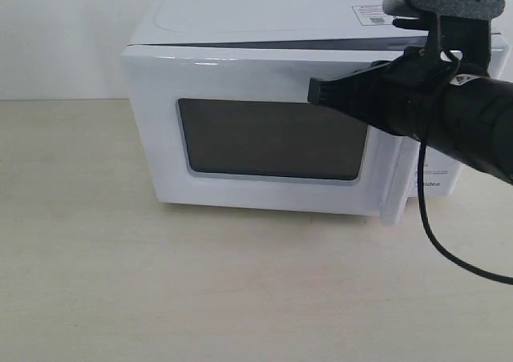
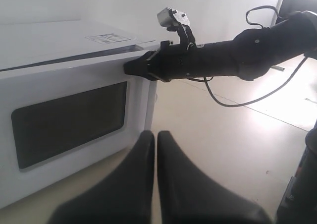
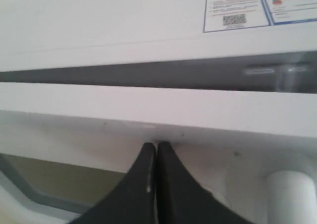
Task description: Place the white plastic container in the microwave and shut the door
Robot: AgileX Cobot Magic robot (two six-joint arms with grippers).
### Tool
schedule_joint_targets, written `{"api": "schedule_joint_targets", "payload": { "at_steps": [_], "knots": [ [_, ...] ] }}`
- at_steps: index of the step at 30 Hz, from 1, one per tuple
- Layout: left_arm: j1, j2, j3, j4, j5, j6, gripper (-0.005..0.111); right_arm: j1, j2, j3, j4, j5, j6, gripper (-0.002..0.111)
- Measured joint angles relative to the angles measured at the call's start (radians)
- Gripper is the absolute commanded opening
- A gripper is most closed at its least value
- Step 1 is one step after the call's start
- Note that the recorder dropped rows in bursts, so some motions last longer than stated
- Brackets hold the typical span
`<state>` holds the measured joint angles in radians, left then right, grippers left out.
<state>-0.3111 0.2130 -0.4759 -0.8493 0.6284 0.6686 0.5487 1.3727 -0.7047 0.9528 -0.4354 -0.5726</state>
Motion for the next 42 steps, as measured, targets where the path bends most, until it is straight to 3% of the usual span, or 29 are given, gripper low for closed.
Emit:
{"api": "schedule_joint_targets", "payload": {
  "at_steps": [10,42],
  "knots": [
    [0.0,0.0,0.0,0.0,0.0,0.0,0.004,0.0,0.059,0.0,-0.001,-0.137,0.012,0.0],
    [0.0,0.0,0.0,0.0,0.0,0.0,0.004,0.009,0.149,-0.06,-0.024,-0.216,0.027,0.0]
  ]
}}
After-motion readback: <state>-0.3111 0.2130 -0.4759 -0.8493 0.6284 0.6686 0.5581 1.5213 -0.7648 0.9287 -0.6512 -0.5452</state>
